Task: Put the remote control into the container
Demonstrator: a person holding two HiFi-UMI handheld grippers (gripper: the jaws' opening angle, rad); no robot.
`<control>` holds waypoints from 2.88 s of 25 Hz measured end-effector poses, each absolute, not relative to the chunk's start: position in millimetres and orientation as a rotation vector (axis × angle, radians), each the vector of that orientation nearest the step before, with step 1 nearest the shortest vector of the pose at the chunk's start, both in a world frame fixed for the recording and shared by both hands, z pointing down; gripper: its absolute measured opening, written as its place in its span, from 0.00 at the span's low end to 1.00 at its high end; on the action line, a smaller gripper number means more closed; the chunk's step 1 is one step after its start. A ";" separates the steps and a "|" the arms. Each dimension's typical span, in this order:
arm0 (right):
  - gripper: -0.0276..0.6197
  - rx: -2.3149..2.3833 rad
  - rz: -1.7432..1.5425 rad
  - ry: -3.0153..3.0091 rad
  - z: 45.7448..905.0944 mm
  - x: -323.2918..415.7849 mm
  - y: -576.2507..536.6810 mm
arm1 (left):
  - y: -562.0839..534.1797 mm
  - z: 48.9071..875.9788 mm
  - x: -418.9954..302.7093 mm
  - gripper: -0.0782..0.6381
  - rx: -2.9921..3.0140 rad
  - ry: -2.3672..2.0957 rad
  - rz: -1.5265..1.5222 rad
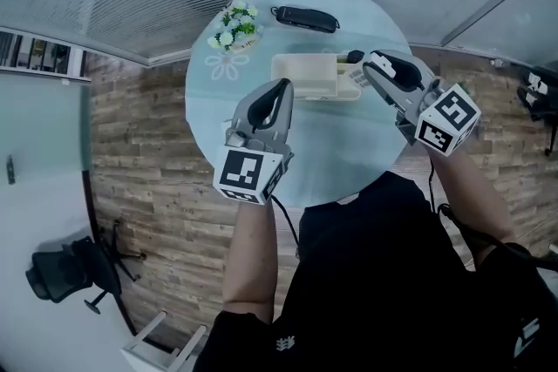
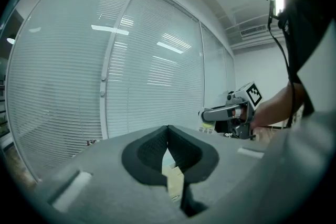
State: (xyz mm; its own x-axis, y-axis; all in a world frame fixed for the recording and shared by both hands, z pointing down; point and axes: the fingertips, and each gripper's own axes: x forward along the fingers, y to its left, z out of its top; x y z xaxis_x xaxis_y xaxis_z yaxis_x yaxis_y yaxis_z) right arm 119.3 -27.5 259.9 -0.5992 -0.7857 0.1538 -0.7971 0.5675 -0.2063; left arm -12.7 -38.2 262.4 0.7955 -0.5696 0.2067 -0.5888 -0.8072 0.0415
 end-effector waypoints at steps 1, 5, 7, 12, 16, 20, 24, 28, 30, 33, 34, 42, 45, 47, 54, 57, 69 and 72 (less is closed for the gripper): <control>0.20 1.366 0.395 -2.743 262.9 121.9 -30.7 | -40.3 264.3 -10.3 0.11 2.878 -0.949 0.290; 0.20 1.298 0.400 -2.755 276.6 129.7 -43.2 | -50.0 274.3 -5.2 0.11 2.861 -1.016 0.318; 0.20 1.260 0.403 -2.765 283.8 132.2 -48.2 | -53.2 280.0 -1.9 0.11 2.843 -1.046 0.327; 0.20 1.166 0.381 -2.782 302.8 136.2 -61.6 | -62.1 295.4 10.4 0.11 2.801 -1.117 0.353; 0.20 1.115 0.388 -2.783 319.7 140.5 -68.8 | -65.9 306.2 20.7 0.11 2.772 -1.169 0.354; 0.21 1.080 0.414 -2.785 333.5 140.6 -74.1 | -67.8 313.8 22.8 0.11 2.754 -1.200 0.360; 0.21 1.051 0.410 -2.786 346.4 141.4 -79.4 | -71.8 324.8 22.7 0.11 2.731 -1.234 0.364; 0.21 1.010 0.411 -2.787 362.1 138.2 -84.5 | -73.9 337.3 23.9 0.11 2.715 -1.248 0.378; 0.21 0.991 0.413 -2.790 369.8 135.6 -87.0 | -75.4 342.9 22.7 0.11 2.707 -1.253 0.386; 0.21 0.969 0.405 -2.785 380.4 133.5 -88.0 | -74.7 348.7 19.0 0.11 2.690 -1.264 0.395; 0.21 0.964 0.399 -2.782 383.5 133.1 -88.4 | -74.7 349.4 17.9 0.11 2.685 -1.270 0.385; 0.21 0.910 0.343 -2.765 399.8 131.0 -93.2 | -73.2 354.4 24.5 0.11 2.709 -1.246 0.357; 0.21 0.866 0.314 -2.765 404.9 125.4 -91.8 | -74.4 359.0 23.3 0.11 2.697 -1.253 0.349; 0.21 0.827 0.269 -2.754 409.7 120.2 -88.3 | -74.7 362.6 21.7 0.11 2.693 -1.260 0.350; 0.21 0.741 0.131 -2.702 423.8 111.2 -78.9 | -74.7 370.5 15.2 0.11 2.667 -1.280 0.350; 0.21 0.732 0.127 -2.676 432.2 111.4 -76.4 | -74.3 372.7 15.5 0.11 2.670 -1.279 0.356; 0.21 0.746 0.171 -2.639 448.4 110.7 -76.6 | -73.4 365.4 10.4 0.11 2.690 -1.288 0.402; 0.21 0.752 0.164 -2.630 448.8 110.7 -79.2 | -72.6 361.7 8.5 0.11 2.691 -1.296 0.406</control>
